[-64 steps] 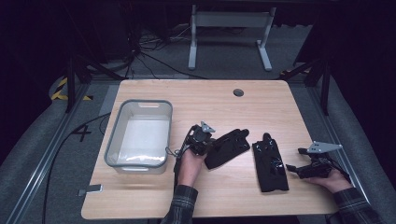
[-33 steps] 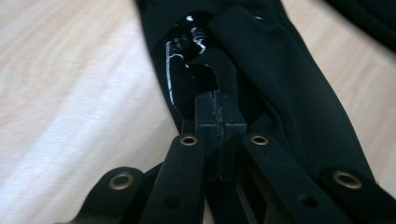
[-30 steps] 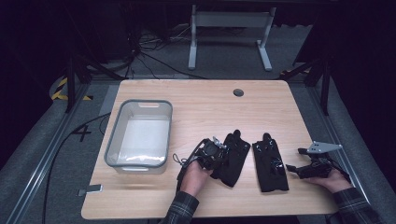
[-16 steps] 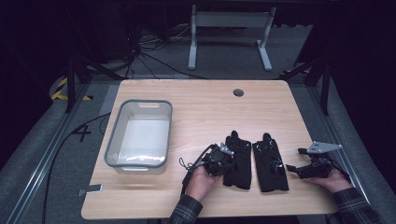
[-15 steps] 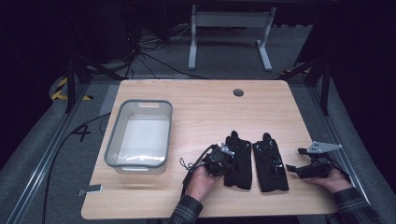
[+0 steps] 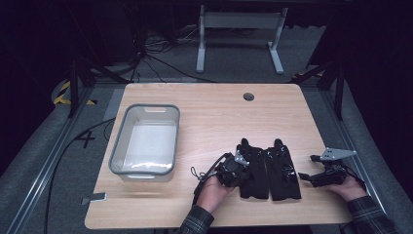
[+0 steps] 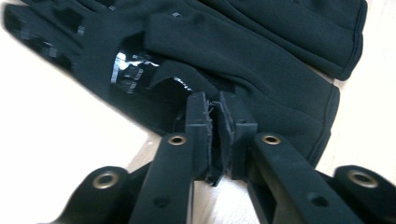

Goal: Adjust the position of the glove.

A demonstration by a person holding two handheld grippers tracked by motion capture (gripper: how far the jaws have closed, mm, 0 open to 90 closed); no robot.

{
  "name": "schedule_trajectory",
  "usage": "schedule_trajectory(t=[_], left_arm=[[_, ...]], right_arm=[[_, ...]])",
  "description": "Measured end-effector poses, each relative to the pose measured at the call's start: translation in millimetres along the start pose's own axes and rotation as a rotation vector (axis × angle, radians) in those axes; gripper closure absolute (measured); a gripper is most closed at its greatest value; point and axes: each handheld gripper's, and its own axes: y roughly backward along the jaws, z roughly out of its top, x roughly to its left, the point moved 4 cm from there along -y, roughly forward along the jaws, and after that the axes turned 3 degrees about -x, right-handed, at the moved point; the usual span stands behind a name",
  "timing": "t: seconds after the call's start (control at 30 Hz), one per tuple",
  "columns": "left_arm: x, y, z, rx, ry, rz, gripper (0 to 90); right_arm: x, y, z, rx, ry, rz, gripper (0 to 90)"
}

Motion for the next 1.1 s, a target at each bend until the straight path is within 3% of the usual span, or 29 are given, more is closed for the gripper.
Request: schedule_trajectory(t=[0.03,0.07,0.13,0.2,0.23,0.27,0.33,0.4,0.57,0.8,1.1], left_arm=[[0.9,2.0,0.6,-0.009,0.002,0.005,80.9],[2.2,3.8,1.0,-0.016,0.005,0.014,76.2],[7.1,8.5,1.3,-0.035,0.014,0.033,71.6],[9.0,9.7,1.2,-0.040,0.020,0.037,65.7],[11.0,10.8,1.1,-0.045,0.024,0.048,65.7],[15.3,12.1,0.5,-0.051,0.028,0.069,60.5],[19.2,11.9,0.3,-0.064,0.038,0.092,54.6],[20.8,11.7,0.2,-0.064,0.040,0.099,51.4],[30.5,6.9,2.5,-0.074,0.046,0.155,47.3],[35.9,0.8,8.7,-0.084,0.058,0.168,47.1],[34.9,-11.0,9.0,-0.071,0.066,0.176,48.5]], right_arm=[[0.0,0.0,0.0,0.000,0.000,0.000,11.3],[-0.1,2.3,3.9,0.002,-0.018,0.031,21.0],[0.7,4.0,7.9,-0.002,-0.030,0.042,27.5],[4.1,6.8,11.9,-0.024,-0.015,0.050,36.5],[4.1,6.8,11.9,-0.024,-0.015,0.050,36.5],[8.5,8.3,15.5,-0.034,-0.007,0.071,48.7],[14.1,8.4,19.0,-0.044,0.014,0.096,58.5],[16.6,7.6,20.6,-0.044,0.026,0.109,63.7],[28.8,-1.9,28.4,-0.028,0.064,0.172,86.3],[35.8,-14.7,29.5,0.018,0.091,0.192,89.4],[36.0,-15.4,28.2,0.016,0.094,0.191,89.4]])
